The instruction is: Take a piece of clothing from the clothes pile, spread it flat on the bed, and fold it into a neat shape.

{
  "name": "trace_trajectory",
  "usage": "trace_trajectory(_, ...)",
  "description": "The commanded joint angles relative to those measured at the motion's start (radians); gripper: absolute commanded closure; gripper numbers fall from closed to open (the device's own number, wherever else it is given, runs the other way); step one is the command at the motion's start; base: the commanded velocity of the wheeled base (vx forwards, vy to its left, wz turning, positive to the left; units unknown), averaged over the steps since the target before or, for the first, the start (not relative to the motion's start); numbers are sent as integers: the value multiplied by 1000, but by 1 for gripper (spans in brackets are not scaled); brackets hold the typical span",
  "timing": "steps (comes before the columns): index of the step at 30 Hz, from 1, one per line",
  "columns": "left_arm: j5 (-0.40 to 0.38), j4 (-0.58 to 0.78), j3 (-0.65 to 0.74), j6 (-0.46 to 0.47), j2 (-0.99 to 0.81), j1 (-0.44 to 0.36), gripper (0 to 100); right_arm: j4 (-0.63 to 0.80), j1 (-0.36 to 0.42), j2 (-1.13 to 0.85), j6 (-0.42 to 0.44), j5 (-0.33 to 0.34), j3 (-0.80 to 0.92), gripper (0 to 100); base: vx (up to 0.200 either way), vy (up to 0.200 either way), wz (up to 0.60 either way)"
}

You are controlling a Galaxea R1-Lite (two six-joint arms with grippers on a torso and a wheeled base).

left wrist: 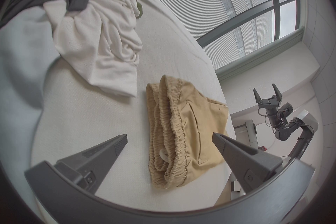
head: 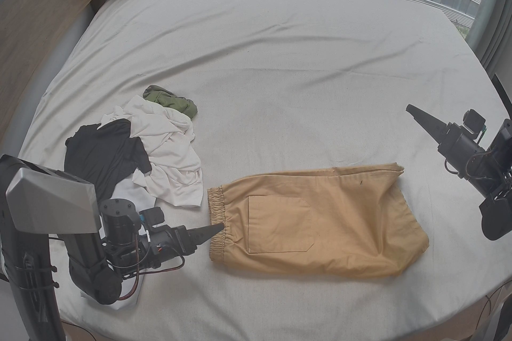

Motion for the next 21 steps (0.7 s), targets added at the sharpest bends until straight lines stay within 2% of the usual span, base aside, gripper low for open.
trace_trajectory(1, 0, -2, -25, -3, 58, -23, 0, -1, 1, -11, 1, 1, -2, 0, 0, 0, 0)
trace_trajectory(10, 3, -2, -73, -11, 81, -47, 0, 2, 43, -23, 0, 1, 27, 0, 0, 0, 0)
trace_trajectory(21, 6, -2, -140, -92, 113, -96, 0, -1, 60, -21, -3, -1, 45, 0, 0, 0, 0)
